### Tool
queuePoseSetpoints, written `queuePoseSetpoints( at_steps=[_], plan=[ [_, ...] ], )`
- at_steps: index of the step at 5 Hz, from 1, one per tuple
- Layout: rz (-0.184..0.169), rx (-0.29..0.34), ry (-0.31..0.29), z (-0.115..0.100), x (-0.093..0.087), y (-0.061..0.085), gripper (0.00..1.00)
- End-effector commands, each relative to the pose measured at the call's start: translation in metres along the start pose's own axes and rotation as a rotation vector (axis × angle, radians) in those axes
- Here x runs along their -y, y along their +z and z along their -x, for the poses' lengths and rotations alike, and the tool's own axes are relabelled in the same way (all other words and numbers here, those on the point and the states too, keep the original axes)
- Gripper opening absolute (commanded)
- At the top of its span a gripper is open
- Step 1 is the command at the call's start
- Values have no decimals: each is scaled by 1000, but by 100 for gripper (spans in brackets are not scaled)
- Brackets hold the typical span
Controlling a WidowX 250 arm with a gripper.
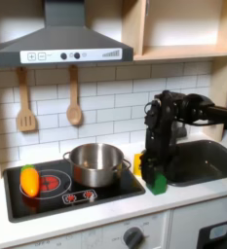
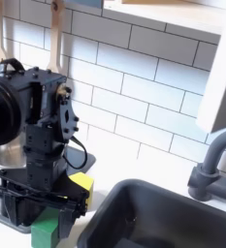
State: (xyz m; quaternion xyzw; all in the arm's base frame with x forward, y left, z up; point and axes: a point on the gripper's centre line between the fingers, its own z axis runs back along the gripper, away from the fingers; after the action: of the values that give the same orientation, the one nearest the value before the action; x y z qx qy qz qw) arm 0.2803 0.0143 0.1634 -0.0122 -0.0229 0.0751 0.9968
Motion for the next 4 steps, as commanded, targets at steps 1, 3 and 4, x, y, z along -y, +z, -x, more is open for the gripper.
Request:
queuePoseSetpoints(
  at_steps=[1,3,4],
  plan=[
    [0,-12,-5,4,3,-7,100],
    [0,-18,-9,5,4,-13,100],
    [-2,-21,-13,2,4,-15,100]
  ],
)
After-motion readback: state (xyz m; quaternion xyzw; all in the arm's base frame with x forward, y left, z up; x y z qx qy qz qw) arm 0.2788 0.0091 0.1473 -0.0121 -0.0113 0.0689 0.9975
